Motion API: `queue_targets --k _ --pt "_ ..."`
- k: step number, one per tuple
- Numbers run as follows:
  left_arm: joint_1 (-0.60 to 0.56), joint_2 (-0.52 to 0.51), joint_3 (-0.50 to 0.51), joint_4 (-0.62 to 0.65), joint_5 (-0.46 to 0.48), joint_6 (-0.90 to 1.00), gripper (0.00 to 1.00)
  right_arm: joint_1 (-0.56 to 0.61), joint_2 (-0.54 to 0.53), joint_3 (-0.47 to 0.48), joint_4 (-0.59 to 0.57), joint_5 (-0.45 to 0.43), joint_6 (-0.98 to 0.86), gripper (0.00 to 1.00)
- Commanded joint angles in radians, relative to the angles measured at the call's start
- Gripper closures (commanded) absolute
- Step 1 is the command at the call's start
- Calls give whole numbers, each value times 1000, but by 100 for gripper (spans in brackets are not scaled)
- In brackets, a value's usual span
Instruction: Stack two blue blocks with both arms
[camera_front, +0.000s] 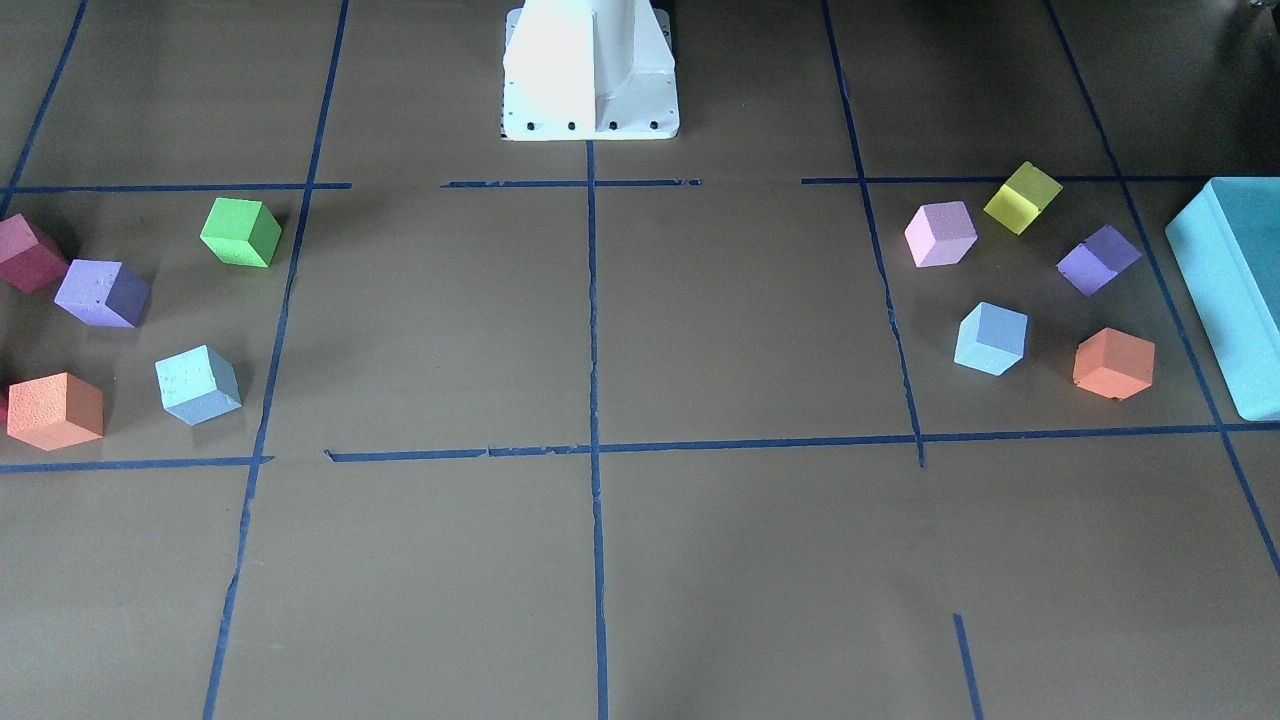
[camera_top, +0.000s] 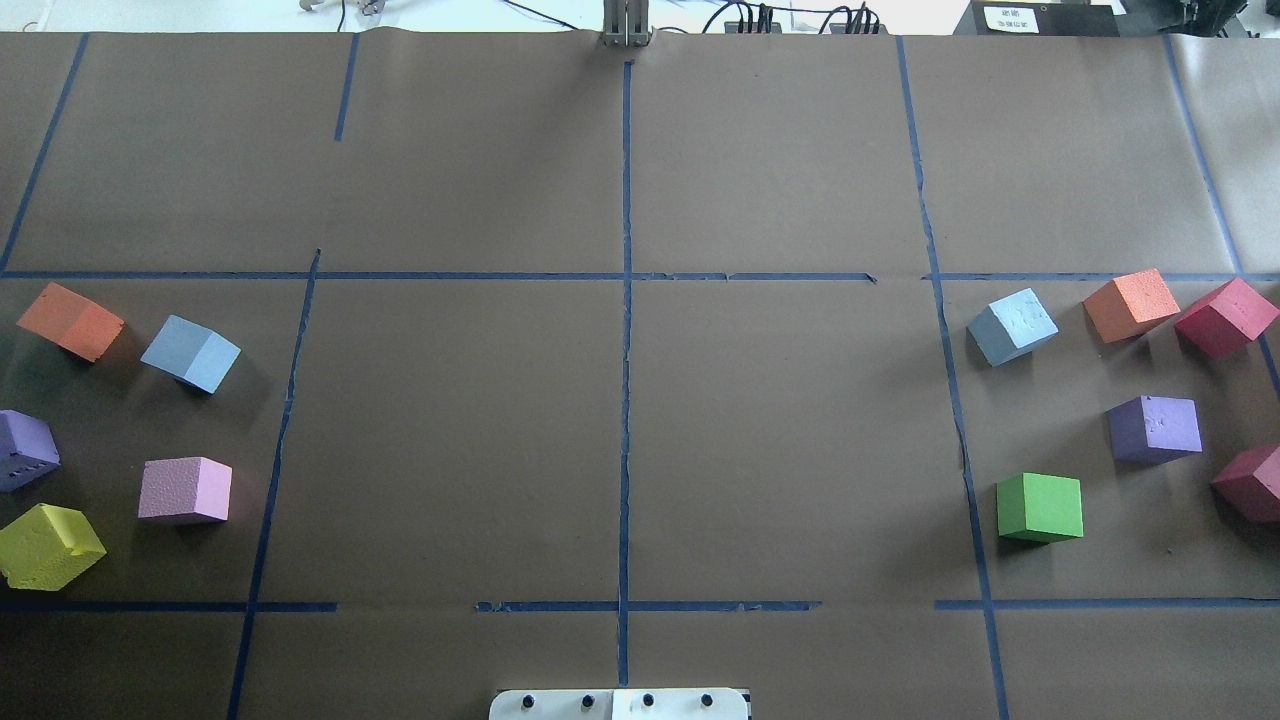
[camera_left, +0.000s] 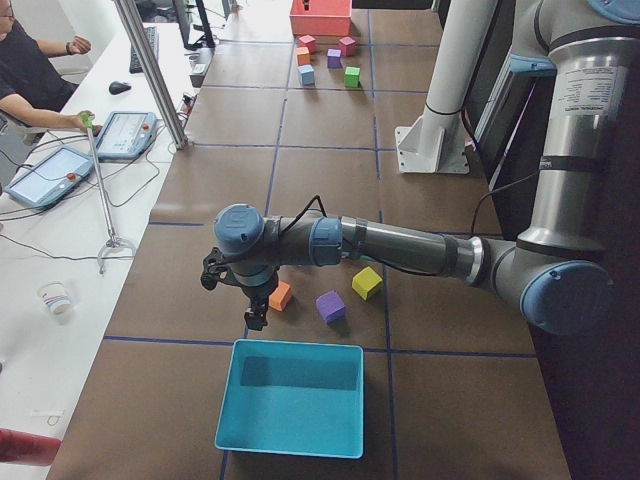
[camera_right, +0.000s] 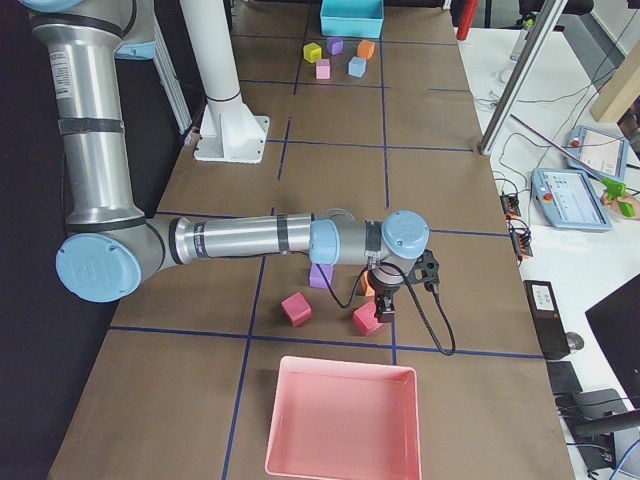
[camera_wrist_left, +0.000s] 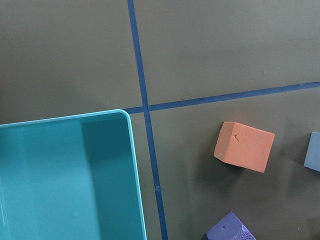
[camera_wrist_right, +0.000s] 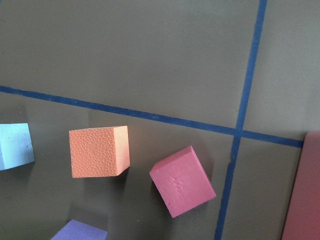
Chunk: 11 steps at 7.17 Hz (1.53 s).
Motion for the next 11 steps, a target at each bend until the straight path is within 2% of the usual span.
queue_targets --k 1,3,4,5,7,11 --pt "-1 2 -12 1 -1 -1 0 -127 2 17 154 0 233 0" --pt "0 1 -14 -8 -1 3 0 -238 41 20 331 -23 494 1" --pt "0 2 -14 -31 -1 -3 0 -289 77 29 343 -90 557 1" --pt "0 2 -14 -31 -1 -4 0 -364 83 55 344 -164 559 2" --pt "0 2 -12 -31 -1 -4 0 -451 91 61 344 -230 570 2" --pt "0 2 -12 -31 -1 -4 0 -533 86 49 344 -293 570 2"
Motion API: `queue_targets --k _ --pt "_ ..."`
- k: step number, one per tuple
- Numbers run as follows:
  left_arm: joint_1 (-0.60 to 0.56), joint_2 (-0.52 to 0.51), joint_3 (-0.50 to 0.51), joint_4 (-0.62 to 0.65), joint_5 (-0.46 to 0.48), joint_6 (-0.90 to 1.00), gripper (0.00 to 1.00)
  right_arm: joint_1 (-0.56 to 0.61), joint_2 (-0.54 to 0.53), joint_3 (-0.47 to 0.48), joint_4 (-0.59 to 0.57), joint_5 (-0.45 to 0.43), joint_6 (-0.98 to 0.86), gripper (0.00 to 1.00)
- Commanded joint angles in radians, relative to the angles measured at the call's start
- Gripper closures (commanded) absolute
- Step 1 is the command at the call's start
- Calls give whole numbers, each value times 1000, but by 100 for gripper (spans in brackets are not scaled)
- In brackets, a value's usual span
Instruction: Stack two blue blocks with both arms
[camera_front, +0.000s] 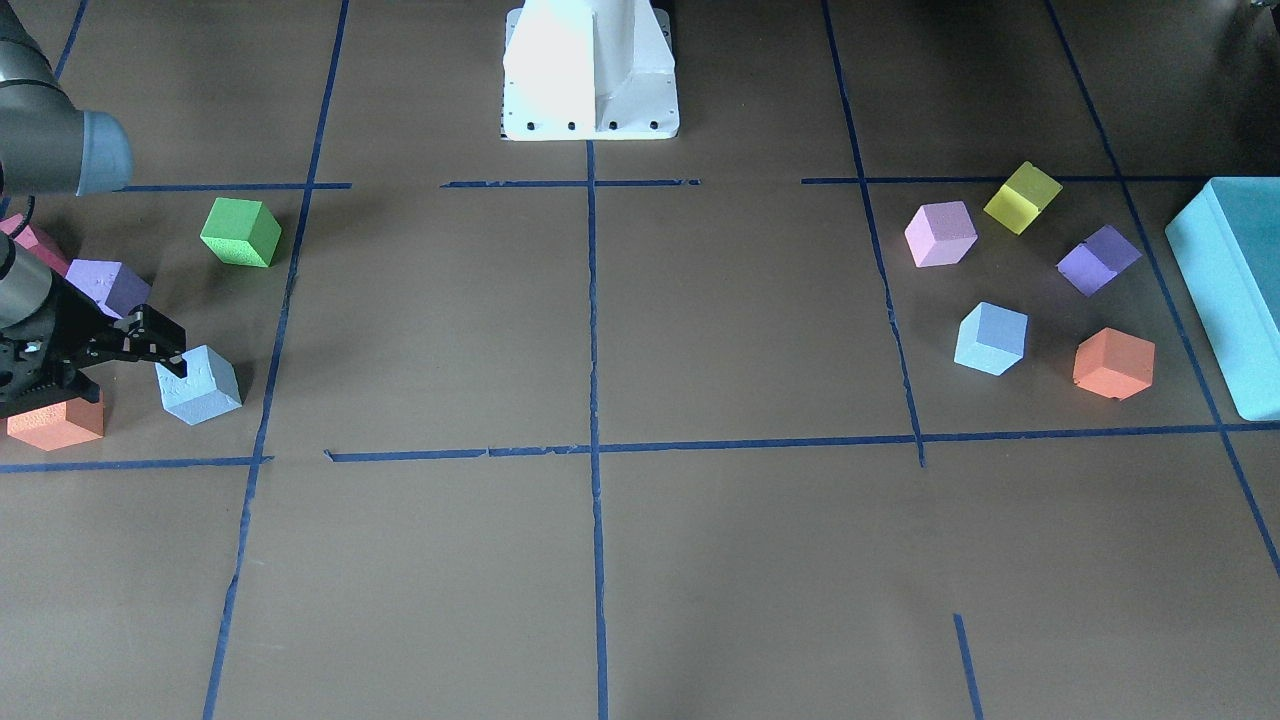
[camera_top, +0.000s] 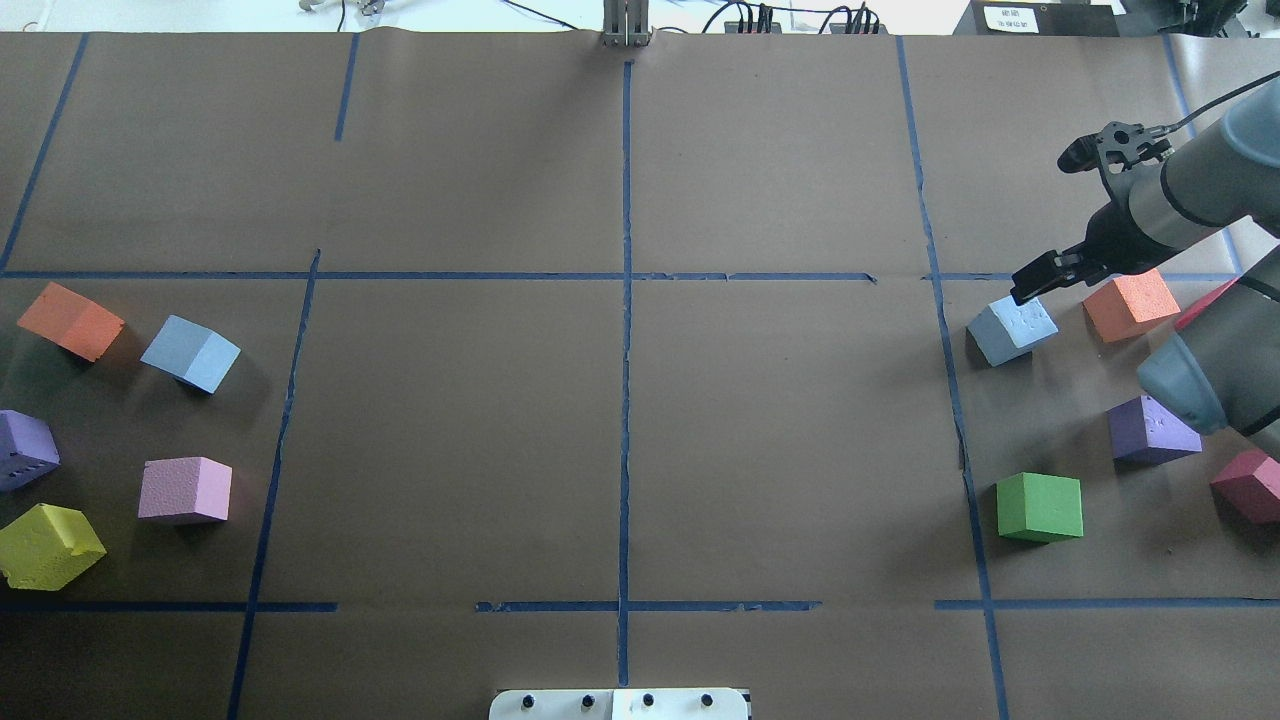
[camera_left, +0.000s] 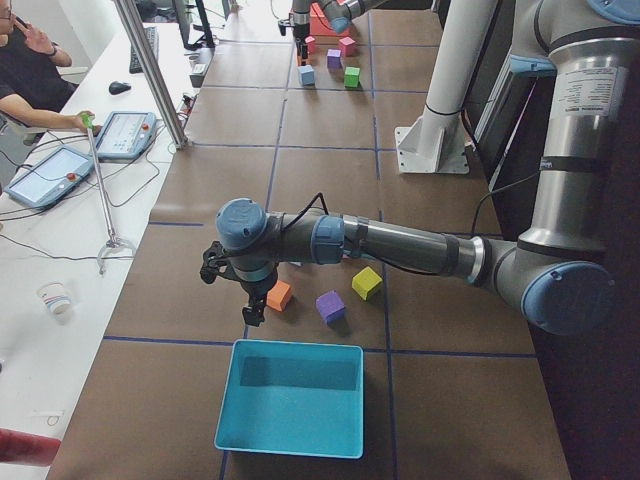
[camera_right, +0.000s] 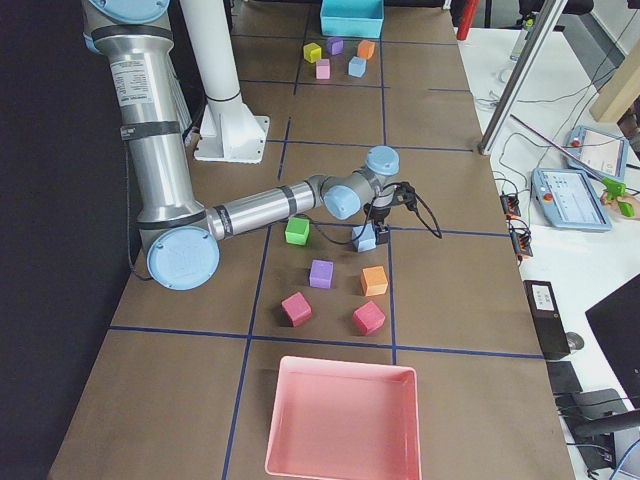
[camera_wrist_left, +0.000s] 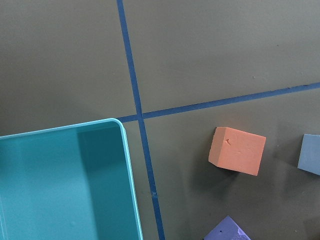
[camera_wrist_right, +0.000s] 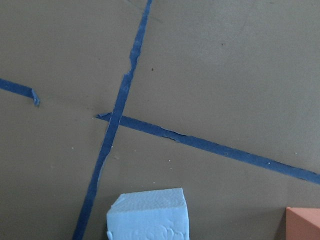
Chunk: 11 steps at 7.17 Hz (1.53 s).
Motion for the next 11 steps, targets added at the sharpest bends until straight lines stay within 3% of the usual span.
queue_targets --k 1,3,6,7,8,9,11 --pt "0 0 0 0 -8 0 0 -32 3 1 0 -8 1 2" --pt "0 0 -1 0 -15 -2 0 -61 2 -6 1 -14 -3 2" --pt "-2 0 -1 0 -28 -2 0 -81 5 -29 1 -60 -11 13" --pt "-2 0 -1 0 -28 -2 0 -83 3 -29 0 -73 -10 29" --pt "0 0 -3 -2 -28 -2 0 -81 3 -30 0 -76 -10 64" --pt "-2 0 -17 0 -28 -3 0 -80 3 -20 0 -72 -5 94" --pt "-2 2 -38 0 -34 -3 0 -83 95 13 -17 -46 101 100"
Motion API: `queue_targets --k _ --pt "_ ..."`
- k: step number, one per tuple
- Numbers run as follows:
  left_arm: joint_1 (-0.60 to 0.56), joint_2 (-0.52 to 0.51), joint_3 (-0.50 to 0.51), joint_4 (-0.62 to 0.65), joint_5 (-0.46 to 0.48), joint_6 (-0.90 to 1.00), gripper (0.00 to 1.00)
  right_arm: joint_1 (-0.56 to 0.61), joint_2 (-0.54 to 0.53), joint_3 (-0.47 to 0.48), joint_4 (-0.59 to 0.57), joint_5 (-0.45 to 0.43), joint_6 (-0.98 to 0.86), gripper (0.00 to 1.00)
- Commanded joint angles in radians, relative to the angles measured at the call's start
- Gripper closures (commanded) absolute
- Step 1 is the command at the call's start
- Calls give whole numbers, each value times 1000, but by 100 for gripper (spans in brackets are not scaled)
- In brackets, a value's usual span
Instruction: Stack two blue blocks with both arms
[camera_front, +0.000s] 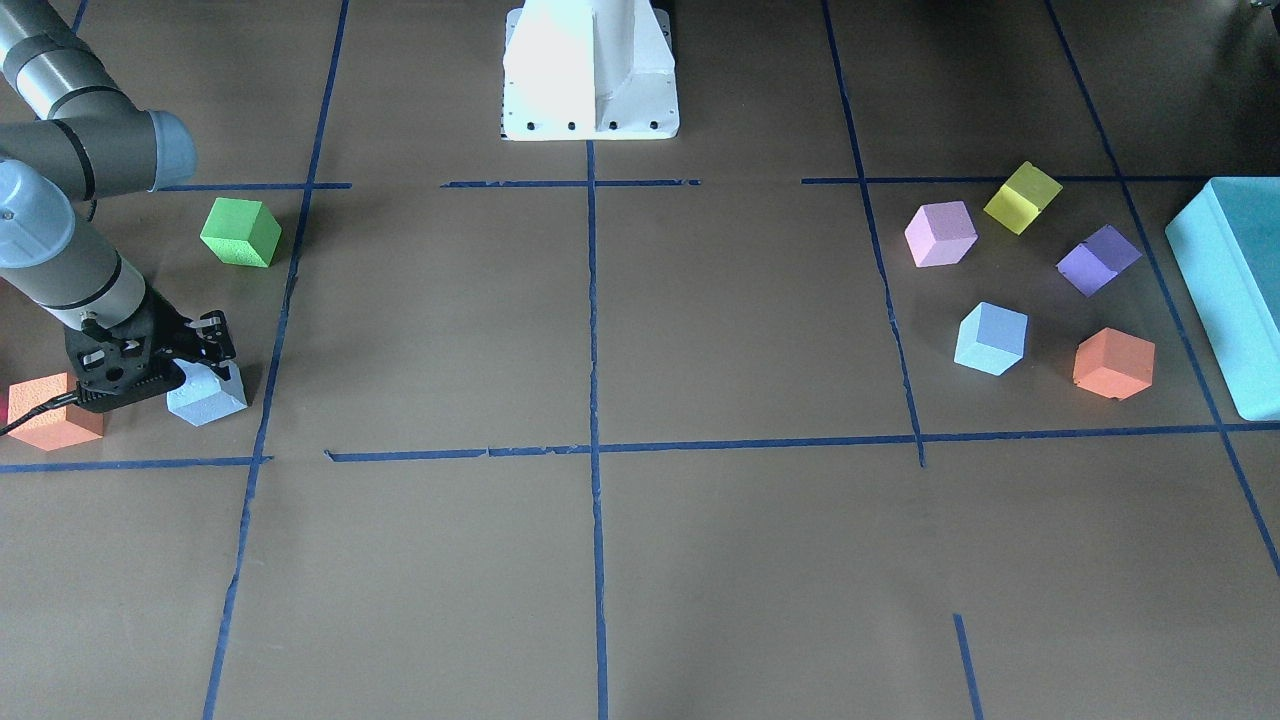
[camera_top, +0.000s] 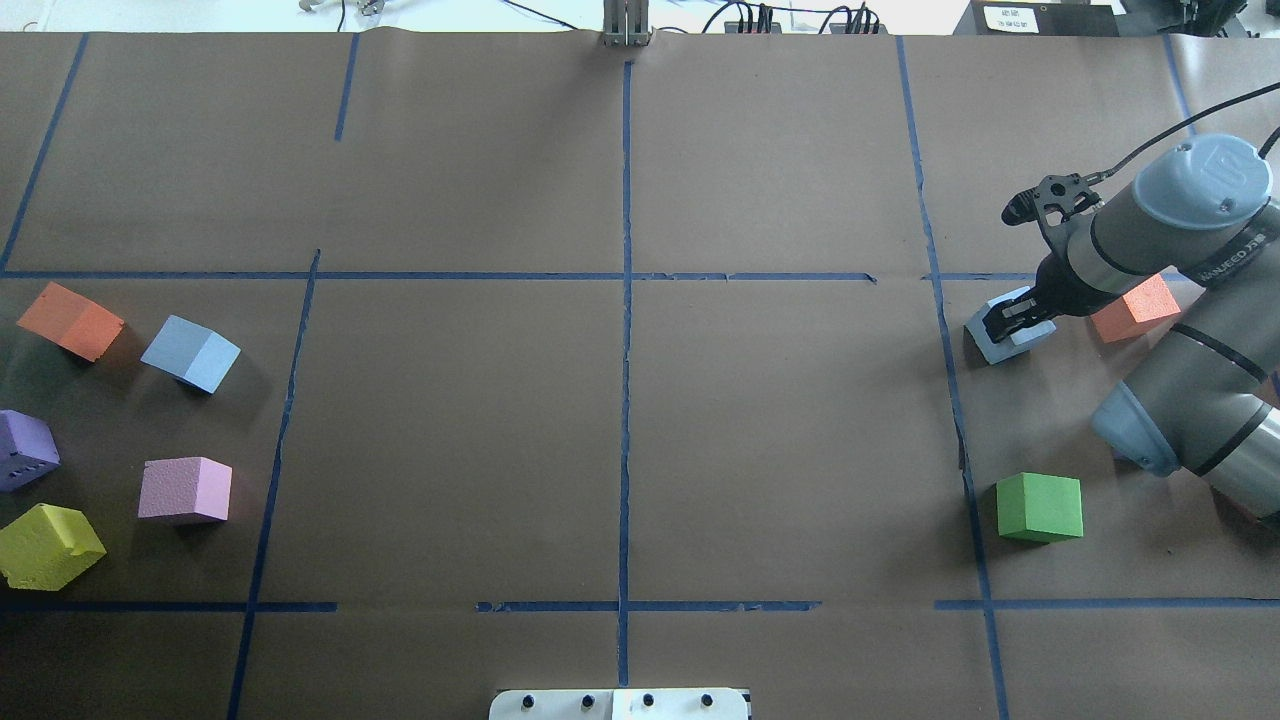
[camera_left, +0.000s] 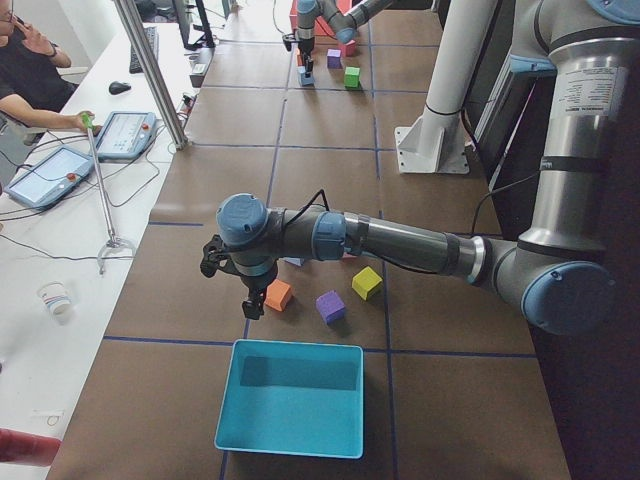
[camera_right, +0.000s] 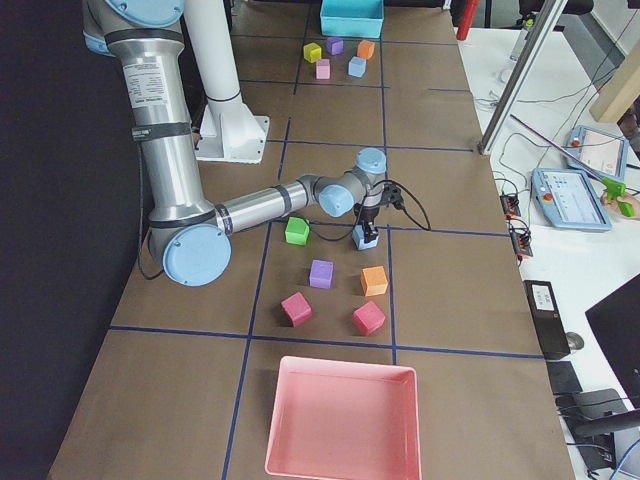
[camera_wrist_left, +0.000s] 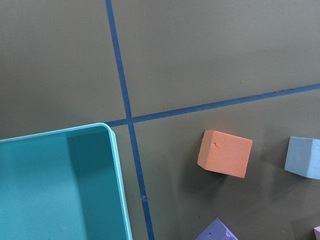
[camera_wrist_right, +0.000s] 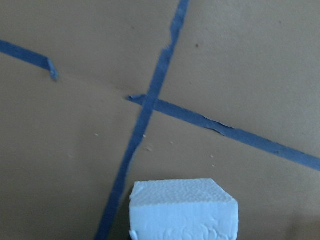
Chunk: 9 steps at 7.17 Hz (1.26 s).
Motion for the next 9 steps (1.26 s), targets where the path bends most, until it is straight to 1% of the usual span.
queue_targets --k 1,2,3,4,5,6,7,8,9 --pt "0 0 -11 0 -44 -2 0 -30 153 15 -8 29 238 100" --pt "0 1 -14 0 -49 -2 0 -111 232 3 -17 20 405 100" --pt "0 4 -28 2 -51 -2 0 -160 379 -81 -20 -6 627 100" --pt "1 30 -43 0 -63 0 0 -220 469 -135 -22 -48 731 100" --pt "1 30 -46 0 -66 -2 0 -265 550 -201 -25 -116 790 100" --pt "1 38 -45 0 -90 -2 0 -290 596 -261 -34 -141 819 100" --pt "1 39 -45 0 -92 0 0 -314 604 -264 -75 -158 818 99" --pt "1 39 -45 0 -92 0 0 -342 609 -264 -80 -194 816 98" --pt "1 41 -45 0 -92 0 0 -353 629 -269 -103 -196 816 98"
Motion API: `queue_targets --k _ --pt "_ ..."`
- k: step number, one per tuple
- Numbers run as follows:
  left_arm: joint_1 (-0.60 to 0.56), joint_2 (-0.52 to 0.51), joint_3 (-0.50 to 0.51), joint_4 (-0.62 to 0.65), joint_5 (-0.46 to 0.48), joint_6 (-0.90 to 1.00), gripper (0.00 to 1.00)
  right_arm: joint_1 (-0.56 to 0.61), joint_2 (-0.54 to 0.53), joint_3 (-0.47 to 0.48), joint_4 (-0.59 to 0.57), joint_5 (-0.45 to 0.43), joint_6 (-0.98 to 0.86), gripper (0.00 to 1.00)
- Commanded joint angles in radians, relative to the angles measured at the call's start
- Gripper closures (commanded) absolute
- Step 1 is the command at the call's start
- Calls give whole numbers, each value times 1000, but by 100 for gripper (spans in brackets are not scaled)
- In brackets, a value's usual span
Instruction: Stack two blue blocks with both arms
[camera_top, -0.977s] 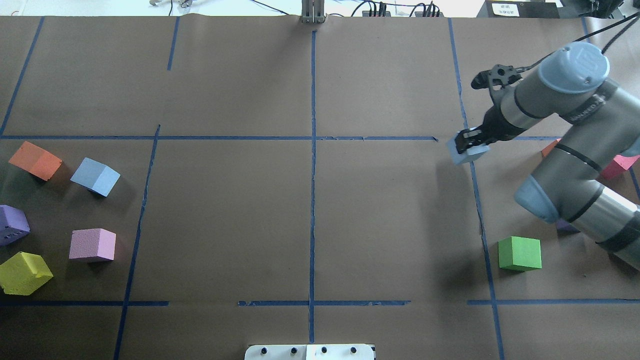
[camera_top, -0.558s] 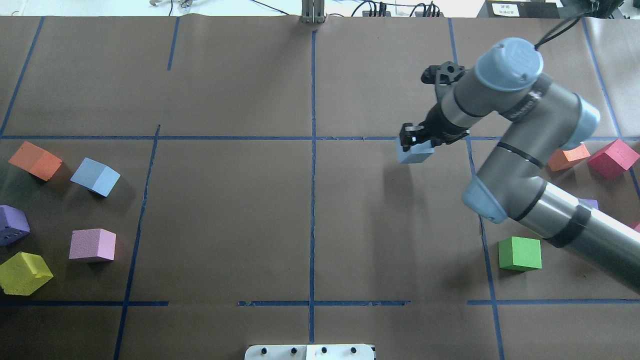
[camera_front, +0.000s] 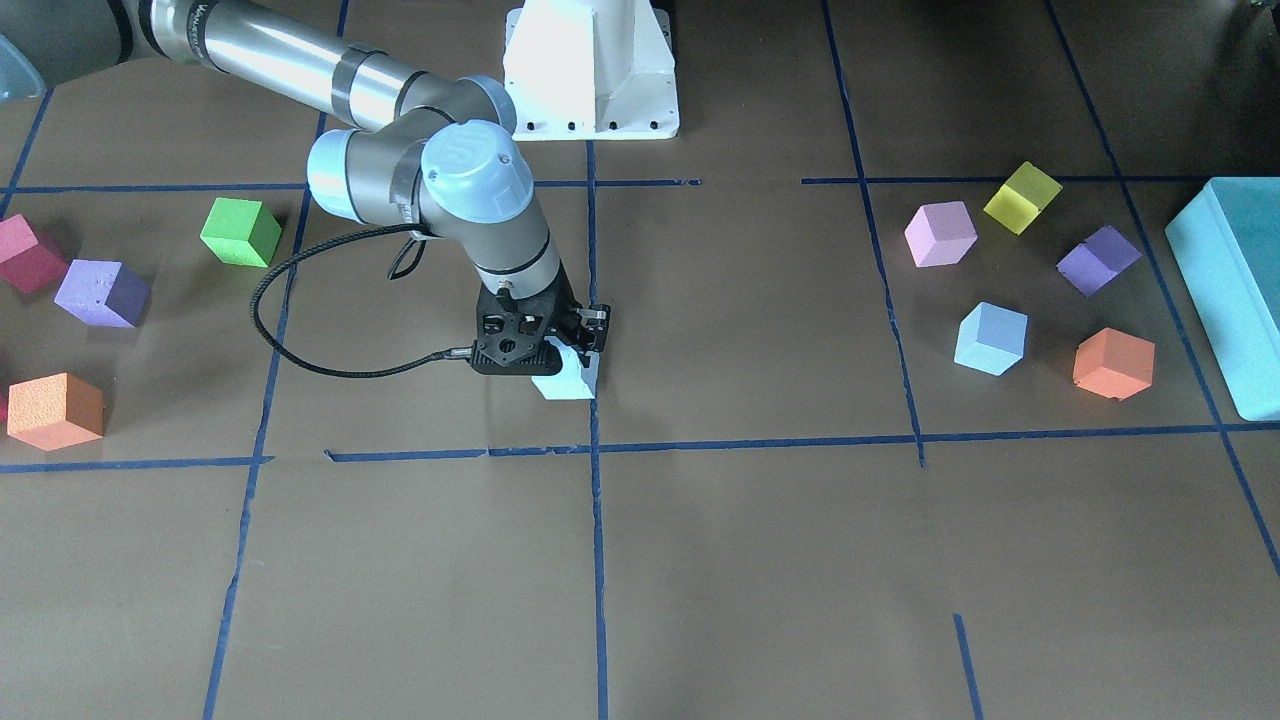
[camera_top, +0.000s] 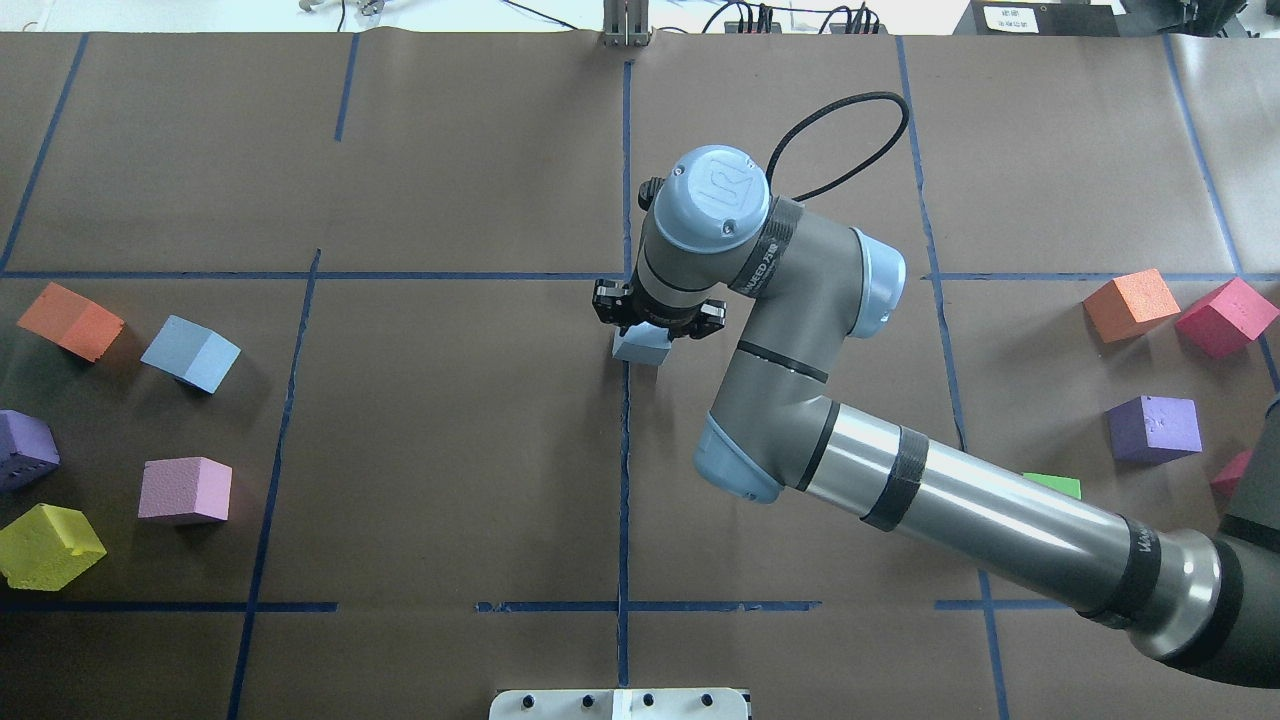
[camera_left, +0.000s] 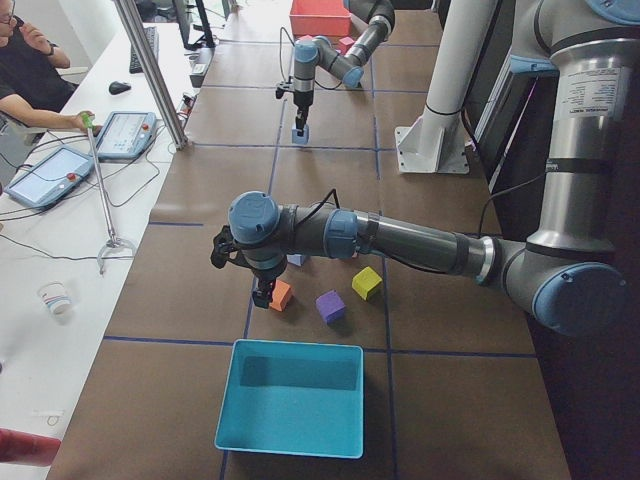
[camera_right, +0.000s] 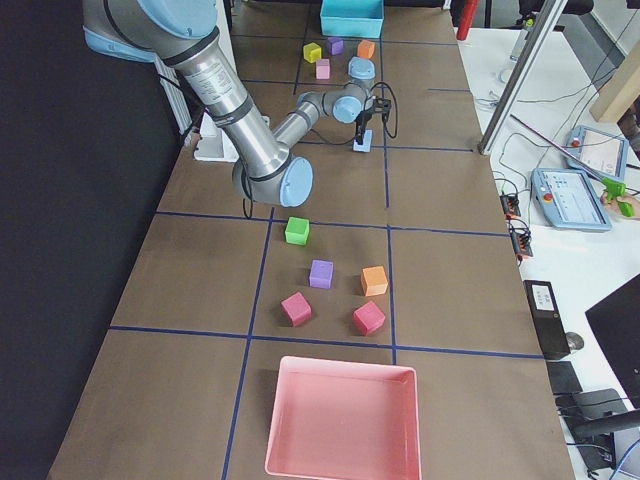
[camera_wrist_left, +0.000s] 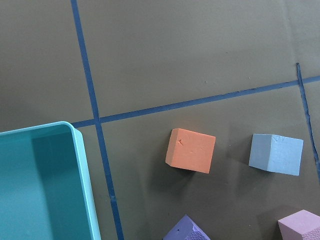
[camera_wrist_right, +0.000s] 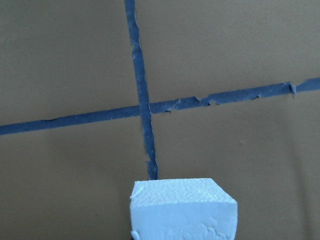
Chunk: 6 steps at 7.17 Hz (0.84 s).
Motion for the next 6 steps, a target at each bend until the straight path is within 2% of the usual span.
queue_targets --k 1,2,3,4,5,6 --pt "0 2 0 0 -1 0 0 -34 25 -7 -38 -32 -17 96" --pt "0 0 -2 0 -1 0 0 -46 27 -7 -38 -57 -32 90" --pt "0 0 -5 0 -1 -3 0 -57 25 -7 -41 -80 -55 32" --pt "9 0 -5 -2 -1 -67 0 -66 25 -4 -43 -98 -55 0" --pt "20 0 -5 -38 0 -107 0 -65 27 13 -52 -99 -57 0" --pt "34 0 -3 -61 0 -110 0 -42 25 77 -98 -94 -57 0"
